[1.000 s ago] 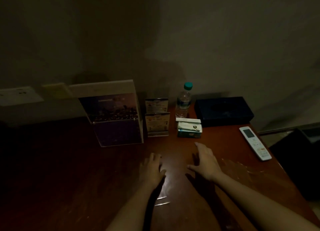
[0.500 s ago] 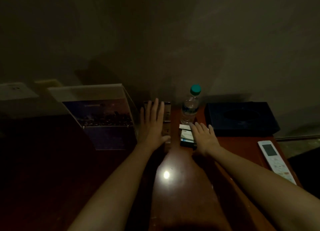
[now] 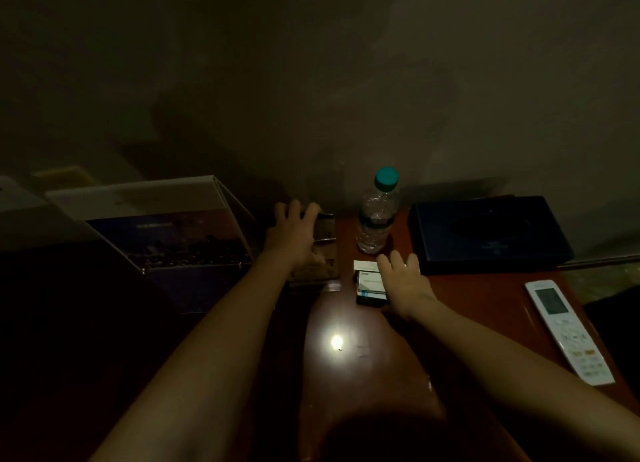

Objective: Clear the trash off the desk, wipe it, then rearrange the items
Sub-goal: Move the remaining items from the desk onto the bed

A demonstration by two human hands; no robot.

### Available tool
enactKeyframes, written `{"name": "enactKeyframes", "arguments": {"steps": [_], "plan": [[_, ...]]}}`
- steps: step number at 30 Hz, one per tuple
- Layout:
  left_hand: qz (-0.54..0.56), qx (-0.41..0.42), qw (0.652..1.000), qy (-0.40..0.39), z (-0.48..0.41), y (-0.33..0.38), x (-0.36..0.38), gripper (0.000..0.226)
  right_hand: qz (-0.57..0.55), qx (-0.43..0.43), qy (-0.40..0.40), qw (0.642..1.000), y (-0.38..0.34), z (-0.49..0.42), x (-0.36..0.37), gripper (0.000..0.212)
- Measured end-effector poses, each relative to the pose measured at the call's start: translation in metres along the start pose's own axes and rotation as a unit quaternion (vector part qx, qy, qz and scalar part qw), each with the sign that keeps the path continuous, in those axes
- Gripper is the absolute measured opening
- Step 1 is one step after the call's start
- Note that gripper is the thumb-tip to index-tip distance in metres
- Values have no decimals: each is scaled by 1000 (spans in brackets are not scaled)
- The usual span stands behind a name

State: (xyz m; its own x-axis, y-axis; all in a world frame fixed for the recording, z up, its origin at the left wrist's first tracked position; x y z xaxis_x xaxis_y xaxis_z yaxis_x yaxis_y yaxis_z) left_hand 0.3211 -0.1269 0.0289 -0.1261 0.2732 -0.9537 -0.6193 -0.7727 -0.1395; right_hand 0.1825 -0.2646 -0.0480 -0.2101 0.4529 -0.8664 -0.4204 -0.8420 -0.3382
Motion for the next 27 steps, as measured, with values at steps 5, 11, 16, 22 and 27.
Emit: {"name": "enactKeyframes", "arguments": {"steps": [5, 11, 16, 22, 27], "plan": [[2, -5, 1000, 4, 1, 4, -2, 76, 0, -2, -7, 1000, -1, 6, -1, 85], [17, -16, 1000, -3, 15, 12, -2, 74, -19, -2, -18, 1000, -5, 31, 11, 80], [19, 0, 1000, -4, 42, 19, 4, 63, -53, 26, 1, 998, -3, 65, 23, 69], [28, 15, 999, -35, 88, 30, 9, 66, -102, 59, 24, 993, 13, 114, 23, 72], [49, 19, 998, -44, 130, 54, 5, 72, -127, 80, 22, 988, 30, 151, 15, 83]]}}
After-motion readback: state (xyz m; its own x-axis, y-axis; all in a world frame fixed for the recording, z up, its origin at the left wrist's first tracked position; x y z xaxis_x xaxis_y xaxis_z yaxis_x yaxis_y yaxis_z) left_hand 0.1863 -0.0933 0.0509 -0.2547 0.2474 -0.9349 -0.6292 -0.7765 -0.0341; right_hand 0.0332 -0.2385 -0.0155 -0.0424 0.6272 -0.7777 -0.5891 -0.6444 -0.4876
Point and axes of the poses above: each hand's wrist, its own z-axis away from the middle knuckle, its own x-axis out of the palm, y = z × x, the point moved 5 cm from there along -z, towards the middle knuckle, and after that the axes turned 14 degrees about -z, right-handed, at the moved point
